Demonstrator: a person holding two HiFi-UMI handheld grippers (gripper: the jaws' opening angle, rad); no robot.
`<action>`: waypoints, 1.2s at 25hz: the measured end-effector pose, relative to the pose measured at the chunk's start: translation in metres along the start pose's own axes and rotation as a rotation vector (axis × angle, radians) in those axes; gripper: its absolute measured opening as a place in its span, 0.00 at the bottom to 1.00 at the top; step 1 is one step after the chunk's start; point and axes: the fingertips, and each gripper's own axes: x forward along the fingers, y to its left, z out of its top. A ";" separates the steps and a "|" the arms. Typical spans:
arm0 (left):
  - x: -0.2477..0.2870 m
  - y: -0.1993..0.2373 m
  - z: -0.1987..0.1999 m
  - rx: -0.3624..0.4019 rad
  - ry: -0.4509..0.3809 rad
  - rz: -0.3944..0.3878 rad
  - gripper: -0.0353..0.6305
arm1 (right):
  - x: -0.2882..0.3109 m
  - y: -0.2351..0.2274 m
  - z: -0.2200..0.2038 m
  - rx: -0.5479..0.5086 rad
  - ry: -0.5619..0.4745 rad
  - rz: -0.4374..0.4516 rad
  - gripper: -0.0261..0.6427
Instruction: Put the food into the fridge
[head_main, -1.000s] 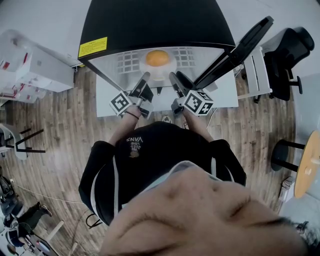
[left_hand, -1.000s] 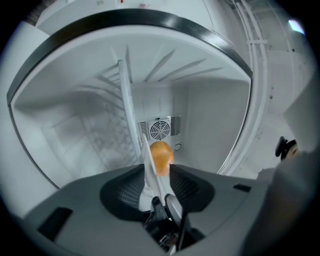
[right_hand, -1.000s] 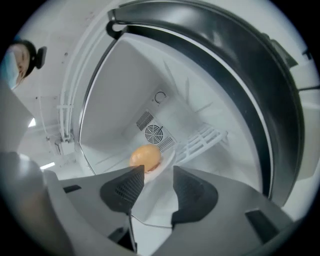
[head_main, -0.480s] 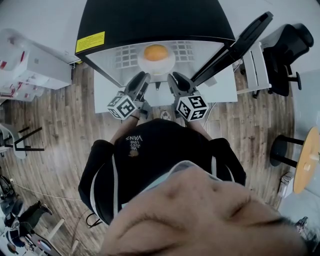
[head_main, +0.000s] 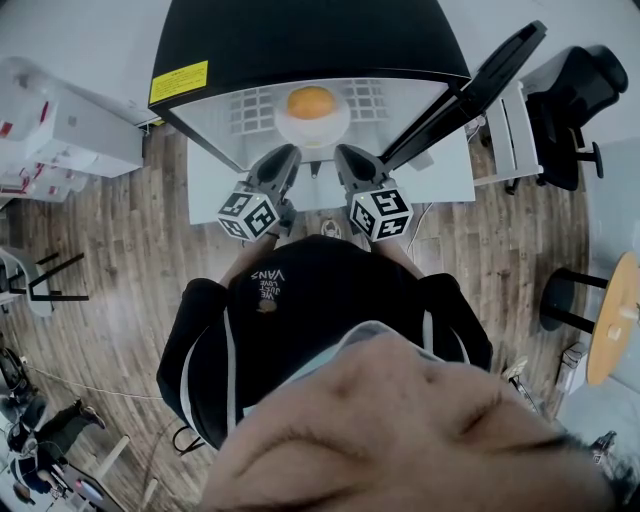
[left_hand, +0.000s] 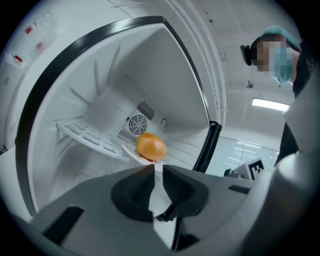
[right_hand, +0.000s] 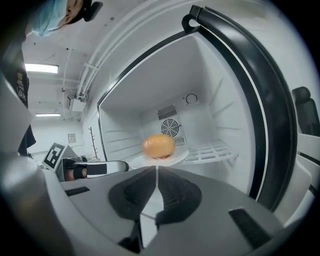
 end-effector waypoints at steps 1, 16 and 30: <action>0.000 -0.001 0.000 0.012 0.003 0.000 0.14 | 0.001 0.000 0.000 -0.002 0.001 0.002 0.07; 0.011 0.006 0.002 0.019 0.030 -0.001 0.11 | 0.018 -0.003 0.003 -0.011 0.016 0.013 0.07; 0.027 0.022 0.011 0.003 0.036 0.001 0.11 | 0.039 -0.015 0.011 -0.016 0.019 0.008 0.07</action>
